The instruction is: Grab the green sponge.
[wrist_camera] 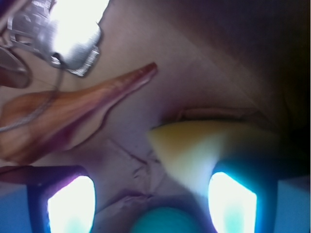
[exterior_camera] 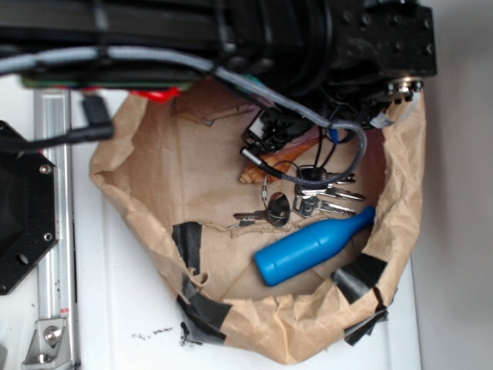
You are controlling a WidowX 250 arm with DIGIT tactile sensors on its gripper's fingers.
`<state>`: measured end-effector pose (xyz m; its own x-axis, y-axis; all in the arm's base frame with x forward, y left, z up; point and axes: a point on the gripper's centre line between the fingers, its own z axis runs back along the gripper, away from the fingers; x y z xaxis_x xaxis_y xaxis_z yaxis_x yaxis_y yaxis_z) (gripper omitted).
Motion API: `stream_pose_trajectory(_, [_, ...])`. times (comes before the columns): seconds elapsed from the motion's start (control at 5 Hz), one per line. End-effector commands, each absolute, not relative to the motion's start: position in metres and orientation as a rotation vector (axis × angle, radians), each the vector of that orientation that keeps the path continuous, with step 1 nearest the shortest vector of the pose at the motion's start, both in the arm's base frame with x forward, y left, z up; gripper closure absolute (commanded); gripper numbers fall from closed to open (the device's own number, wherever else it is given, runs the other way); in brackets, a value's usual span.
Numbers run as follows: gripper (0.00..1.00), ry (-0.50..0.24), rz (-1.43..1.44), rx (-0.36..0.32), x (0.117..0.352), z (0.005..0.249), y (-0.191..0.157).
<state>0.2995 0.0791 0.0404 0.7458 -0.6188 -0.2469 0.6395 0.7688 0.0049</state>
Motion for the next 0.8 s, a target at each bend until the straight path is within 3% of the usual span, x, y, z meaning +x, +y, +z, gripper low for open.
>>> stream_pose_trajectory(0.0, [0.00, 0.112, -0.615, 0.129, 0.305, 0.079, 0.096])
stream_pose_trajectory(0.2, [0.00, 0.078, -0.607, 0.132, 0.306, 0.088, 0.097])
stream_pose_trajectory(0.4, [0.00, 0.100, -0.569, 0.186, 0.311, 0.077, 0.104])
stream_pose_trajectory(0.6, [0.00, 0.122, -0.523, 0.195, 0.319, 0.063, 0.114])
